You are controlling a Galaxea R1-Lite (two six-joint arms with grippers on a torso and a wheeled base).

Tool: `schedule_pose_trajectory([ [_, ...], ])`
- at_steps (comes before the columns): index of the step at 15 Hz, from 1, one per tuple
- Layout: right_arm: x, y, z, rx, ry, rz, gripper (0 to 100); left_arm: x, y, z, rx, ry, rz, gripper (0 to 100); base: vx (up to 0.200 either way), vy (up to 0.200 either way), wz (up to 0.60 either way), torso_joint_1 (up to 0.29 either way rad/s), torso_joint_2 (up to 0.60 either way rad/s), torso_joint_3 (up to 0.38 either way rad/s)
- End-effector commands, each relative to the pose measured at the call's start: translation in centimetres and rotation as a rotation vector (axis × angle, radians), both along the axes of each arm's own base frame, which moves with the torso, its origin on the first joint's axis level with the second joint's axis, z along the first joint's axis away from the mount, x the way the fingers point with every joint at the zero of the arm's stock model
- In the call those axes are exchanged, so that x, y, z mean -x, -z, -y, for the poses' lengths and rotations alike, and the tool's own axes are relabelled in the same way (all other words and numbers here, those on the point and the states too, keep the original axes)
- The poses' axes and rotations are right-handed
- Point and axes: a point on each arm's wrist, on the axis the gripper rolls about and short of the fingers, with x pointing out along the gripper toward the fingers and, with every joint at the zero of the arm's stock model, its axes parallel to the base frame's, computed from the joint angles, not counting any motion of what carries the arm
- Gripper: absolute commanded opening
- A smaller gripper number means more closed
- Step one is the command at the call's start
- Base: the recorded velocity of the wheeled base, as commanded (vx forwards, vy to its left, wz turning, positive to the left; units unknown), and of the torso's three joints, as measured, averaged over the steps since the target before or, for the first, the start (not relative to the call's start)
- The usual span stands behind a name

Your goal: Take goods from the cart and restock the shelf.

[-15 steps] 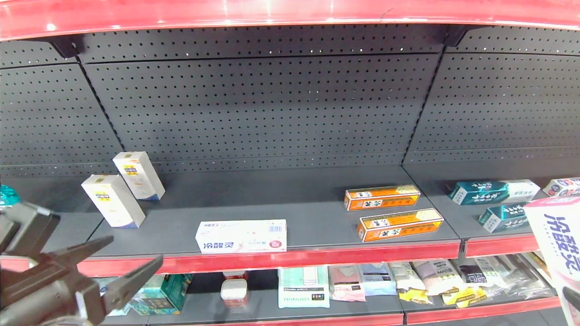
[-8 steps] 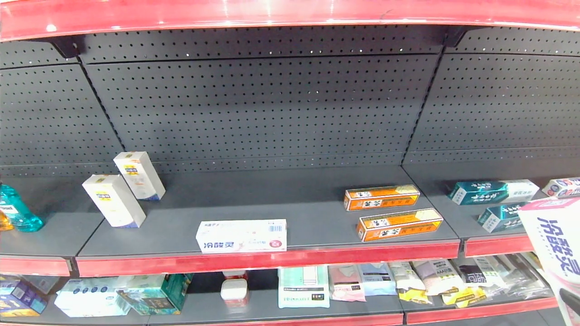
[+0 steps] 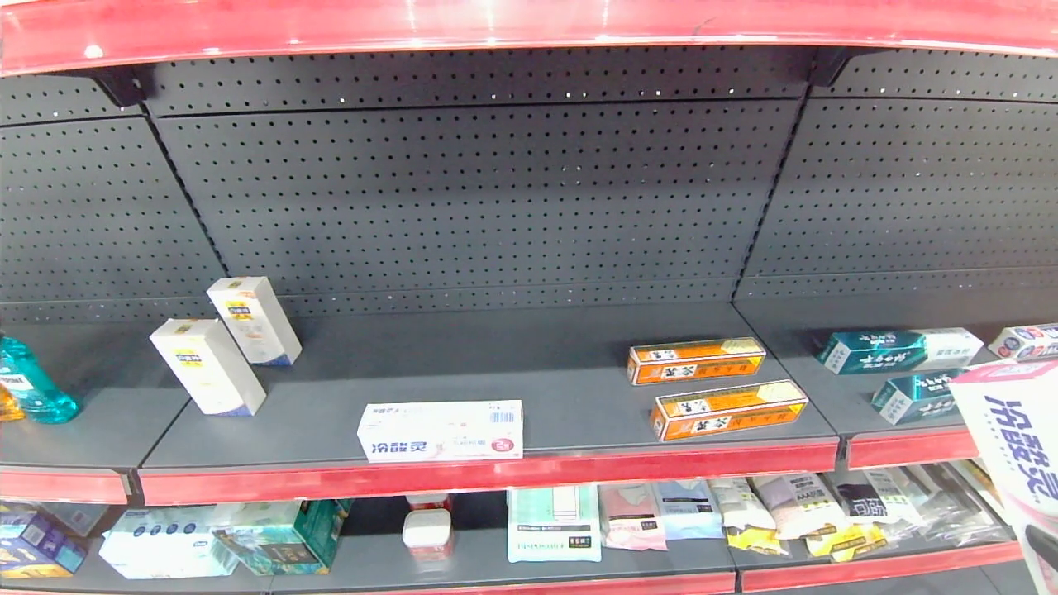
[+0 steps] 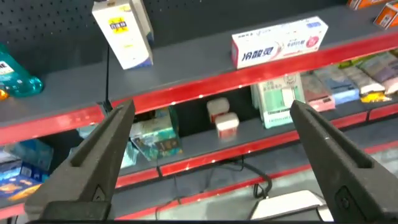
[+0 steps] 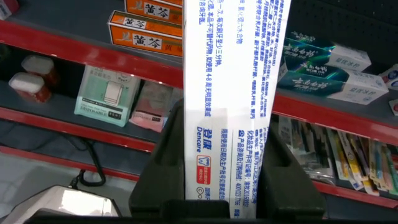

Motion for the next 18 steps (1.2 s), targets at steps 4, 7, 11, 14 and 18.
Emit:
schedule_pose_trajectory([
  [4, -0.1, 0.2, 0.0, 0.026, 0.004, -0.010, 0, 0.1, 0.2, -0.1, -0.021, 0.009, 0.028, 100, -0.050, 0.000, 0.00, 0.002, 0.00, -0.001],
  [7, -0.1, 0.1, 0.0, 0.040, 0.002, -0.007, 0, 0.1, 0.4, 0.0, -0.022, 0.011, 0.030, 100, -0.200, 0.000, 0.00, 0.009, 0.01, 0.004],
  [11, -0.3, -0.3, 0.0, 0.055, -0.003, 0.002, 0, -0.4, 1.1, 0.1, -0.029, 0.014, 0.059, 100, 0.000, 0.000, 0.00, 0.000, 0.00, 0.000],
  [14, -0.7, -0.7, 0.0, 0.073, -0.009, -0.003, 0, -0.3, 1.9, 0.1, -0.051, 0.019, 0.078, 100, 0.000, 0.000, 0.00, 0.000, 0.00, 0.000],
  [18, -0.9, -0.7, -0.1, 0.075, -0.013, -0.013, 0, -0.2, 2.2, 0.0, -0.082, 0.030, 0.093, 100, 0.000, 0.000, 0.30, 0.002, 0.00, 0.001],
])
